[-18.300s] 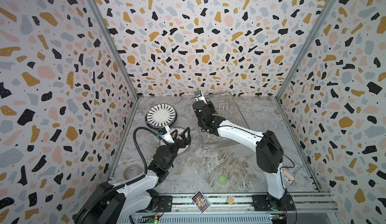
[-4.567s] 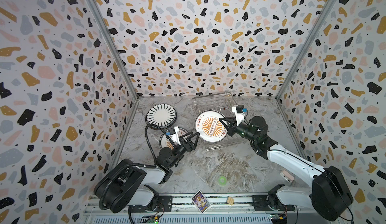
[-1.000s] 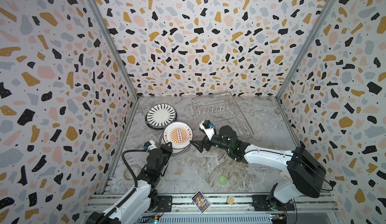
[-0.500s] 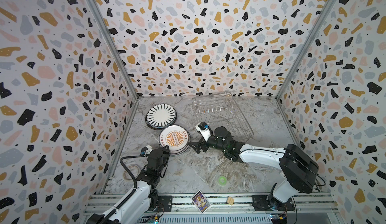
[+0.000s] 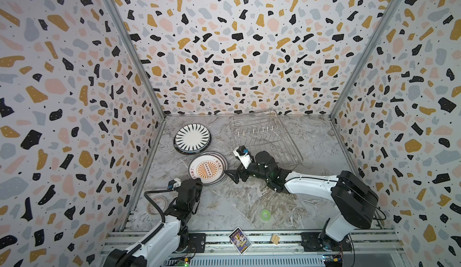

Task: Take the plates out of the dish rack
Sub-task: 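Lower the sunburst plate onto the plate stack with the left gripper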

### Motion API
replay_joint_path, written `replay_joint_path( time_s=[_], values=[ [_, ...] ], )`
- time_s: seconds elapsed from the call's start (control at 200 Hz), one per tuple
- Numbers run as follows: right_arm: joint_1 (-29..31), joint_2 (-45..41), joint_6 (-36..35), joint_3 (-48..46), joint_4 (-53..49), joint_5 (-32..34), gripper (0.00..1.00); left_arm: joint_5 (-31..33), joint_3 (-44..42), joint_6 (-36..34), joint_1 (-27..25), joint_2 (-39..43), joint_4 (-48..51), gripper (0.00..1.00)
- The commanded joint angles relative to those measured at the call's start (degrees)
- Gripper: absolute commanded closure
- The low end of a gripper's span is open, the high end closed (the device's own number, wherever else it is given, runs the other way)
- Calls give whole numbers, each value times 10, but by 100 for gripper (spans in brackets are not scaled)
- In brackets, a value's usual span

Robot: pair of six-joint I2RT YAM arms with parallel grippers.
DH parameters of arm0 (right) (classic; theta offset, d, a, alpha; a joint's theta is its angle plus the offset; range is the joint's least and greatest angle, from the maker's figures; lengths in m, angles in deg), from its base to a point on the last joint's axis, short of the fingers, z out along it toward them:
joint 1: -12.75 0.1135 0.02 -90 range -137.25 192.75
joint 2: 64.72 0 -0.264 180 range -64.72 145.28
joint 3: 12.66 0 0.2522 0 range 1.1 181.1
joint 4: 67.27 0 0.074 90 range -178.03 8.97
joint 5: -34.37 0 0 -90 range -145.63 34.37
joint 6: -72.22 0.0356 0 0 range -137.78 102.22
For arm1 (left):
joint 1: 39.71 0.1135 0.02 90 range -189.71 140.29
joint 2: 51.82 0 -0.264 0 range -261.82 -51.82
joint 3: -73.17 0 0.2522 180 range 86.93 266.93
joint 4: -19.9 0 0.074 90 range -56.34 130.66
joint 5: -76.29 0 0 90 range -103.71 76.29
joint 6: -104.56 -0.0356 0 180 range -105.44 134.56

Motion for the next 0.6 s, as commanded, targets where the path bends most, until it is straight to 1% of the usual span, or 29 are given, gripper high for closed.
replay_joint_path(
  time_s=[0.0, 0.115, 0.21, 0.26, 0.38, 0.456, 0.516, 0.596],
  values=[
    [1, -4, 5, 10, 12, 12, 0, 1, 13, -2, 5, -11, -38, 92],
    [0, -4, 5, 9, 12, 15, 0, -1, 22, -12, 5, -19, -31, 82],
    [1, -3, 7, 7, 15, 17, 0, -4, 26, -24, 5, -19, -35, 80],
    [0, -3, 8, 5, 19, 14, 0, -2, 32, -31, 5, -19, -26, 75],
    [0, -3, 10, 2, 22, 16, 0, -7, 34, -38, 5, -20, -27, 73],
    [0, -2, 11, 3, 23, 22, 0, -6, 35, -43, 5, -19, -26, 68],
    [-1, 0, 14, 2, 23, 22, 0, -8, 35, -51, 5, -16, -25, 67],
    [-4, 2, 22, -3, 36, 9, 0, 11, 29, -48, 3, -5, -20, 66]
  ],
)
